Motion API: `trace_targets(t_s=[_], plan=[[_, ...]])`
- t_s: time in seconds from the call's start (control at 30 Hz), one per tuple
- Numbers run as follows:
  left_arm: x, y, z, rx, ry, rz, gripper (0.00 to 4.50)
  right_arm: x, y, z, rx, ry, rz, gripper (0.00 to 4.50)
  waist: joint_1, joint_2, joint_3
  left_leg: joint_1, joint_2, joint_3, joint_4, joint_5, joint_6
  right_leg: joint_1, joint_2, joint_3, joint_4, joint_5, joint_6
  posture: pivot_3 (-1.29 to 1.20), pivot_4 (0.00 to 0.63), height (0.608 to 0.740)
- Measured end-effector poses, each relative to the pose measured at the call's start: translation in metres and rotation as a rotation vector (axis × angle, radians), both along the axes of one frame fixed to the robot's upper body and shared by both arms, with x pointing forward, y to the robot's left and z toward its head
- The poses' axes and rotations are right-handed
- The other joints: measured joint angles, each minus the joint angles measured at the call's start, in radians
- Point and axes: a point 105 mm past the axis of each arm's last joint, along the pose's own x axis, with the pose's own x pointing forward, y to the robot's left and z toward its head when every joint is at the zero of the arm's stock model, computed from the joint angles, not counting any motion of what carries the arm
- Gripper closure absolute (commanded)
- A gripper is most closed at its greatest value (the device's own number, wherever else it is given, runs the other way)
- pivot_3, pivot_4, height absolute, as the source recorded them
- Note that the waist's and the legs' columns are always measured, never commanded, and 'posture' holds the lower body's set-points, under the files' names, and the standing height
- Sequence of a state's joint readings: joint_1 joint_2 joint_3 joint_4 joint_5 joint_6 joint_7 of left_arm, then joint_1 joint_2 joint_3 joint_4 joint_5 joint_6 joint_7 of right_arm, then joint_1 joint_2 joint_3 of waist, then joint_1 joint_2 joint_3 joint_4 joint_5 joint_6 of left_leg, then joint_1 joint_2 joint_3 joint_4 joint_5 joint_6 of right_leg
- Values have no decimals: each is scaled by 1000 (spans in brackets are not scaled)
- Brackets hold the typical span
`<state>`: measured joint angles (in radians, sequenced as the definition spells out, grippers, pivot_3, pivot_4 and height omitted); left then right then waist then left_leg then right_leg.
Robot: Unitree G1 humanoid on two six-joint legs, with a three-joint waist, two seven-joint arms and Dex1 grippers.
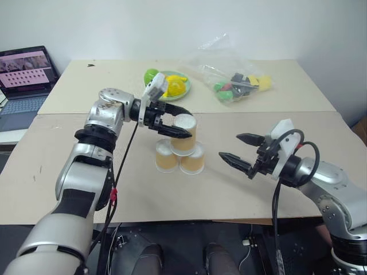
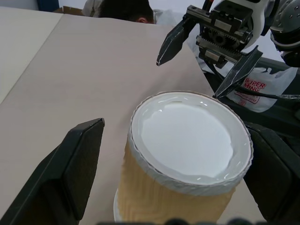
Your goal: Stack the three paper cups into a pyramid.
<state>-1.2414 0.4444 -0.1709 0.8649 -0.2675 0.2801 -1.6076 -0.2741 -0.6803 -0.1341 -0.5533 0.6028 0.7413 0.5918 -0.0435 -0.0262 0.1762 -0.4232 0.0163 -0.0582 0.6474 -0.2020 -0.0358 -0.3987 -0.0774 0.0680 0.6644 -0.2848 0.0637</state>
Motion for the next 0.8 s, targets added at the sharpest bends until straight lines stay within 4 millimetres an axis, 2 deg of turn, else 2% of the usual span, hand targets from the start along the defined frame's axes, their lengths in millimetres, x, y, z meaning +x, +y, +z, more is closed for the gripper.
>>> trace_targets(t_s=[0.2,0.8], plan=[[1,7,6,-16,6,23,54,3,0,3,4,-5,13,0,-1,0,0,0,0,0,0,0,0,0,0,0,0,0,0,0,150,740],[1,12,20,-53,-18,54,54,10,1,1,-10,1,32,0,0,0,0,0,0,0,1,0,0,0,0,0,0,0,0,0,150,740]])
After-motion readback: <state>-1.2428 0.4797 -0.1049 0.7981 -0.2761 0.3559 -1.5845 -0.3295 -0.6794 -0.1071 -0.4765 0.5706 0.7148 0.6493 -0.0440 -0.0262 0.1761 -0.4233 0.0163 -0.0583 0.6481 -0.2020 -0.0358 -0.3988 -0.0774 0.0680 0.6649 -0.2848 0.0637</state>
